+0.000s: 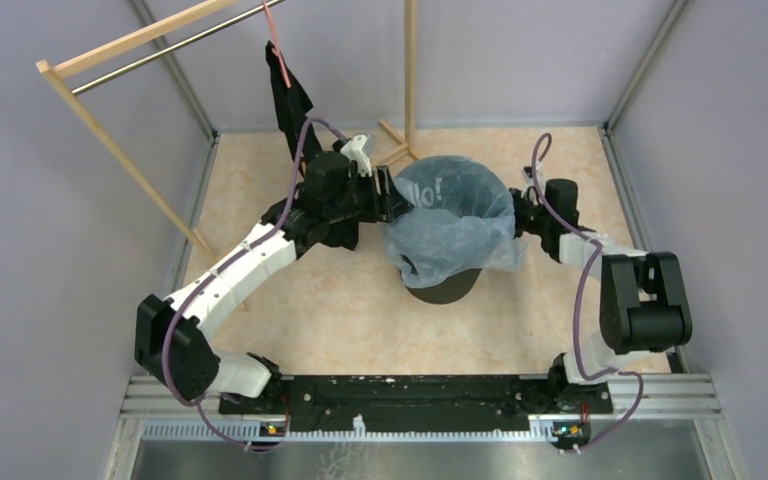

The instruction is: Put the trash bags into the trash bin

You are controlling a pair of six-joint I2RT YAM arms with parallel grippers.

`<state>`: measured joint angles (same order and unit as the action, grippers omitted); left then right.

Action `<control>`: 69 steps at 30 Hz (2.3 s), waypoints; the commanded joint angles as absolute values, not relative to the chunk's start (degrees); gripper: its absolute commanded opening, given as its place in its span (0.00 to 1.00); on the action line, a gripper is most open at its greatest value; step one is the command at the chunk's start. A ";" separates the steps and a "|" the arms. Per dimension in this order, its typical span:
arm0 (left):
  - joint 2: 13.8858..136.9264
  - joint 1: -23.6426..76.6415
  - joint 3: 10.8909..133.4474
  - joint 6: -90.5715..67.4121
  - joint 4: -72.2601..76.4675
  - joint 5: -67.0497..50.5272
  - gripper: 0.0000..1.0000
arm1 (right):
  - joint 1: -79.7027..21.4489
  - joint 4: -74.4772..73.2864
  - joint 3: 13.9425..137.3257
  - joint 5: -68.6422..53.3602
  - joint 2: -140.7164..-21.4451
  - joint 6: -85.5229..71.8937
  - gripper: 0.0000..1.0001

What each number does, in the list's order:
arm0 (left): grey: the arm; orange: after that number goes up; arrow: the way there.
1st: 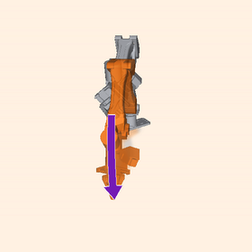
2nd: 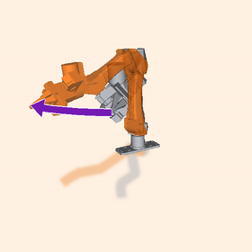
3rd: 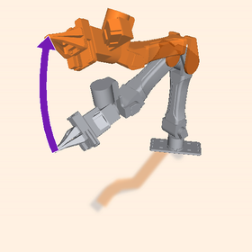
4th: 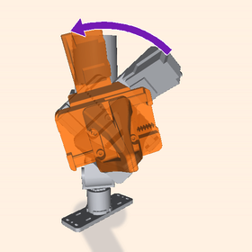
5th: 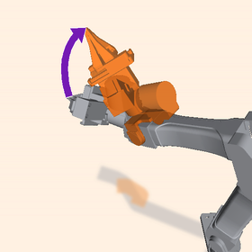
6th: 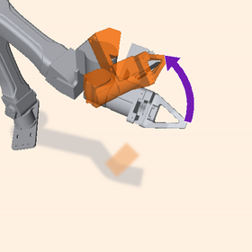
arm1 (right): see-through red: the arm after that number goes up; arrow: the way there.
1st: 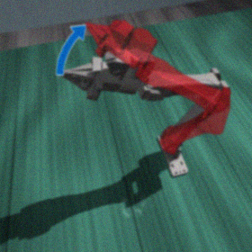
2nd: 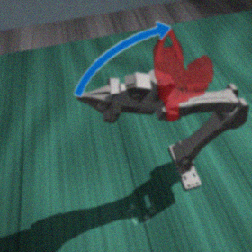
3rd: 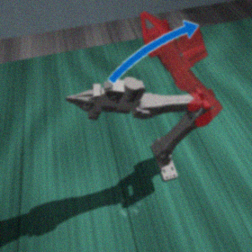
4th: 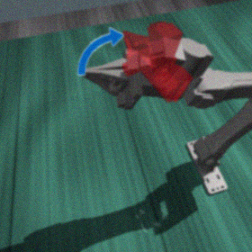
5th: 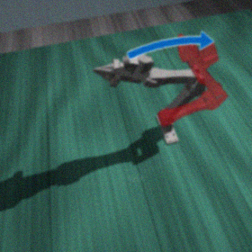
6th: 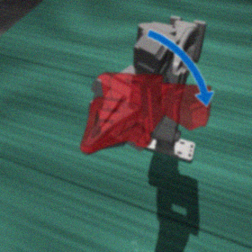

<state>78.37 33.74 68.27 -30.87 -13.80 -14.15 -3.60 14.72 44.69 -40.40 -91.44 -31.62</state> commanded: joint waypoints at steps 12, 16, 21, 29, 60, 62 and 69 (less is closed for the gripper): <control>67.06 33.84 73.73 -21.56 -24.76 -11.57 0.98 | -4.13 1.90 41.25 -29.57 -65.13 -26.43 0.58; 59.44 33.85 72.09 -21.14 -28.96 -11.55 0.99 | -4.13 -2.96 42.03 -28.74 -62.17 -24.53 0.65; 49.34 33.86 65.35 -22.96 -28.41 -18.73 0.97 | -4.13 -6.06 42.20 -28.38 -60.08 -23.27 0.68; 34.68 34.00 41.26 -46.90 -13.93 -24.64 0.86 | -4.13 -9.63 42.06 -27.71 -57.62 -22.46 0.71; 59.39 33.93 25.86 -65.36 7.60 -24.16 0.66 | -4.13 -17.23 45.55 -26.58 -52.52 -18.12 0.79; 61.56 33.94 25.60 -64.27 8.24 -23.78 0.56 | -4.13 -16.68 45.02 -26.10 -52.47 -18.09 0.79; 68.38 33.96 24.73 -61.88 11.66 -23.58 0.24 | -4.13 -12.53 41.53 -26.10 -55.21 -18.54 0.55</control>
